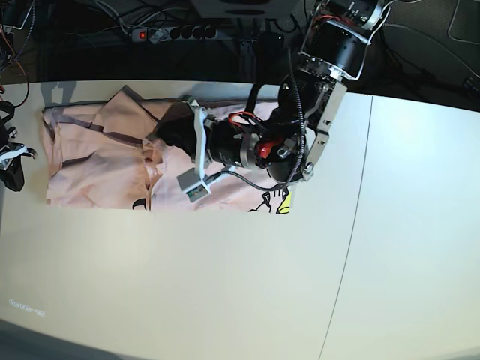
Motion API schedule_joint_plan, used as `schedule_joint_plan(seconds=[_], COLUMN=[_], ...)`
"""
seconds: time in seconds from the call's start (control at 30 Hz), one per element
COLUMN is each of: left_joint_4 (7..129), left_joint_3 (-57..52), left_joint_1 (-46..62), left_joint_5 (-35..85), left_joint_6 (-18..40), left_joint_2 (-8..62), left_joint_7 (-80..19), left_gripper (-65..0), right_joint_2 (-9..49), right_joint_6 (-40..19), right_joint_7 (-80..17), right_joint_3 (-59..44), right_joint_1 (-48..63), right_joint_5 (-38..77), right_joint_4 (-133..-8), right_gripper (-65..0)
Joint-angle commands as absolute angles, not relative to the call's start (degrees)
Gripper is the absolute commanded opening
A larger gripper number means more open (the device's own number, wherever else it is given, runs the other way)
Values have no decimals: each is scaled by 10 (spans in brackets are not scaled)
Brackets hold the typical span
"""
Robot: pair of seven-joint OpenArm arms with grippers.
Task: Fold the T-shirt properly
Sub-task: 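Lower the shirt end onto the shirt body with the left gripper, then grasp the folded shirt edge with the left gripper beside the right gripper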
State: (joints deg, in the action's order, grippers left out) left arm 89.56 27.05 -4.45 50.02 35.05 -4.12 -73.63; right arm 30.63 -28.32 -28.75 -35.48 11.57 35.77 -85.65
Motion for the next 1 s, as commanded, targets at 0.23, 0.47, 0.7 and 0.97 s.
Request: schedule_joint_plan(seconds=[0.23,0.47,0.7,0.97], left_joint_4=[905,905,905,905], left_joint_3=[416,429,390,345], left_joint_1=[-53,-64,-87,-87], left_joint_5=[483,409,395,396], left_joint_6=[368,368,367,367], left_joint_2=[-51,-51,-51,-51], left_joint_7=[-727,-685,-660,-660], left_gripper=[-650,-650,-650,-650], right_joint_2=[322,322,322,322], right_joint_6=[-326,-326,-326,-326], right_joint_7=[-274,-274,-274,-274], right_joint_3=[-361,-361,-361,-361], right_joint_1=[111,111,111,111], right_joint_5=[364,364,364,364], right_joint_4=[-866,-866,-866,-866], right_gripper=[-650,-650,-650,-650])
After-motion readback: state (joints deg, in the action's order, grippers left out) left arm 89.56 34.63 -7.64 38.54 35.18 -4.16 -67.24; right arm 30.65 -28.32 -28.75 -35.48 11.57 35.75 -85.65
